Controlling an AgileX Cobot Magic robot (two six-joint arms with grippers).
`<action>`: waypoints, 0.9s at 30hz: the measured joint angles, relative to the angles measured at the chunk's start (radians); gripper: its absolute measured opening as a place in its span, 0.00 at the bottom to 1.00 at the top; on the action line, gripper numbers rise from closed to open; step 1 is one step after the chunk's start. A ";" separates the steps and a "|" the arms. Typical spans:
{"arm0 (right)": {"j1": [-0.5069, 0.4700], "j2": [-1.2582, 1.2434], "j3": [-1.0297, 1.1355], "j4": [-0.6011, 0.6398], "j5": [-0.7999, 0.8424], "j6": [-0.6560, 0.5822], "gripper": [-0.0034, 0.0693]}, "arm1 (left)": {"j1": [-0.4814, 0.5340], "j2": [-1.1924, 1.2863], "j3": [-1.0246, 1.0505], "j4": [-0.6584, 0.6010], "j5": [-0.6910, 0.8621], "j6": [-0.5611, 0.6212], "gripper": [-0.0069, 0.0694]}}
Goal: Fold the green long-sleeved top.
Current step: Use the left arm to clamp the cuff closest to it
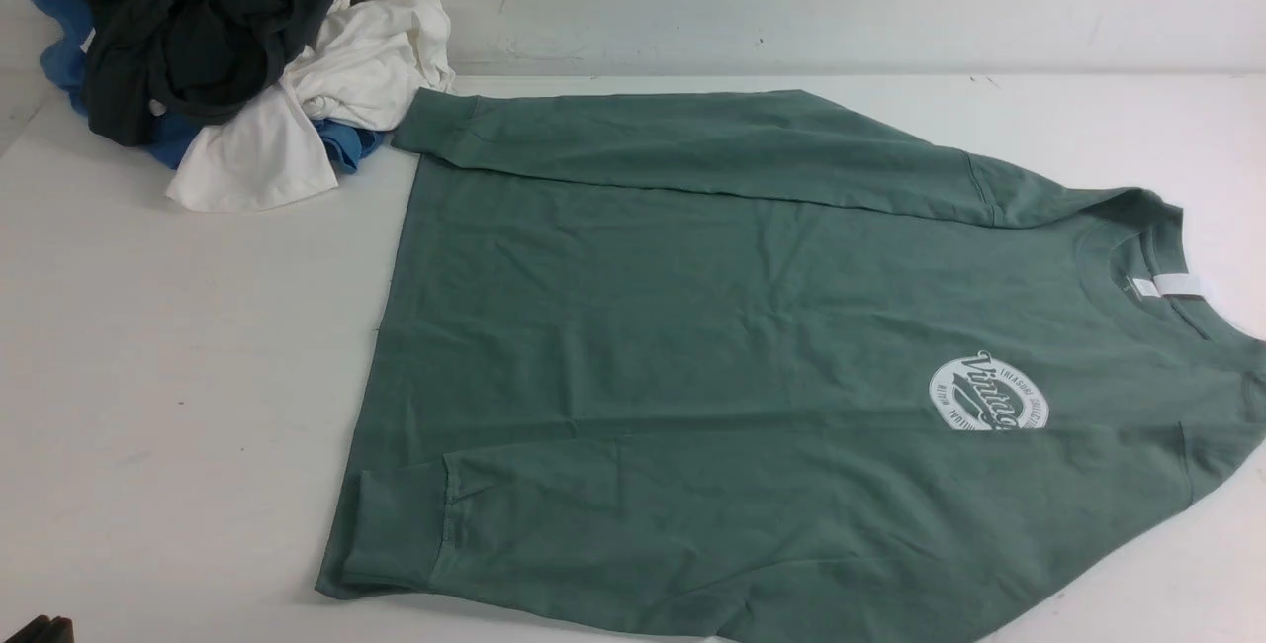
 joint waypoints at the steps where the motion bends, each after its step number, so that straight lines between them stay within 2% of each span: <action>1: 0.000 0.000 0.000 0.000 0.000 0.000 0.03 | 0.000 0.000 0.000 0.000 0.000 0.000 0.08; 27: 0.000 0.000 0.000 0.000 0.000 -0.005 0.03 | 0.000 0.000 0.000 0.002 0.000 0.011 0.08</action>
